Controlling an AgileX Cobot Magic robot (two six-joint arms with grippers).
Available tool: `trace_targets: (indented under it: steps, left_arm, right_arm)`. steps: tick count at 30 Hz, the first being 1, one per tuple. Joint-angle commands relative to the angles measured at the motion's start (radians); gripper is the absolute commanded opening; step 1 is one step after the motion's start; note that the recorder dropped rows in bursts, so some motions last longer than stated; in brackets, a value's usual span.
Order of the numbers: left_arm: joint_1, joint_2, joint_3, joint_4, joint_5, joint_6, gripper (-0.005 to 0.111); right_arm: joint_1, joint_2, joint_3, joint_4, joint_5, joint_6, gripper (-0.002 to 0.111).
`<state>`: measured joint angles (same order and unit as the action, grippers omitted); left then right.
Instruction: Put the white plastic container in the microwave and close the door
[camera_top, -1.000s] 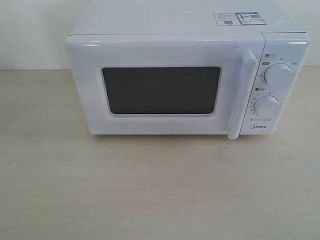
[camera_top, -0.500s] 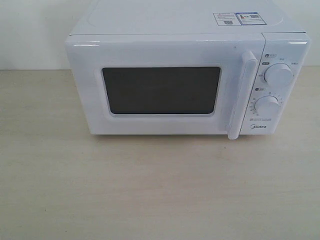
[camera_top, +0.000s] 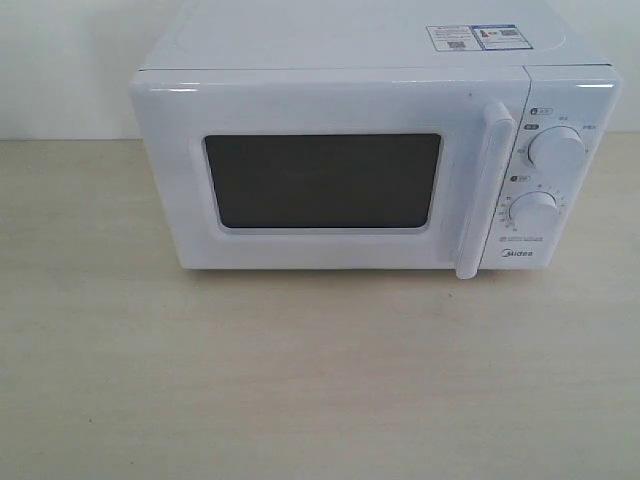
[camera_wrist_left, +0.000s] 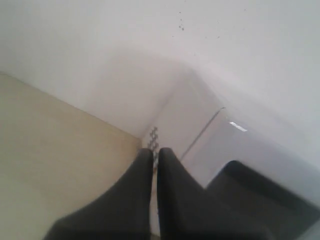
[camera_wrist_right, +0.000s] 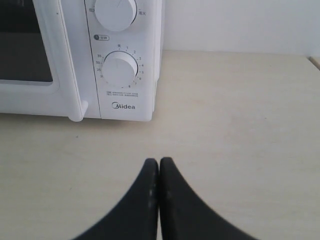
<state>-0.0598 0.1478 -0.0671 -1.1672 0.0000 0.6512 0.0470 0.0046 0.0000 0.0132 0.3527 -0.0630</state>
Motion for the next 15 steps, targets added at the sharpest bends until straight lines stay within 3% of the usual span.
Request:
trace_targets:
  steps: [1,3,8,15]
  left_arm:
    - [0.004,-0.059,0.002,0.199,0.079,-0.386,0.004]
    - [0.004,-0.089,0.002,0.433,0.079,-0.409,0.004]
    - [0.004,-0.13,0.003,0.794,0.076,-0.42,0.004]
    - [0.005,-0.148,0.01,1.106,0.188,-0.531,0.004]
  right_arm:
    - [-0.006,-0.005,0.0,-0.001,-0.006,-0.002,0.0]
    - [-0.006,-0.005,0.0,-0.001,-0.006,-0.002,0.0]
    - [-0.006,-0.005,0.0,-0.001,-0.006,-0.002,0.0]
    - [-0.006,-0.005,0.0,-0.001,-0.006,-0.002,0.0]
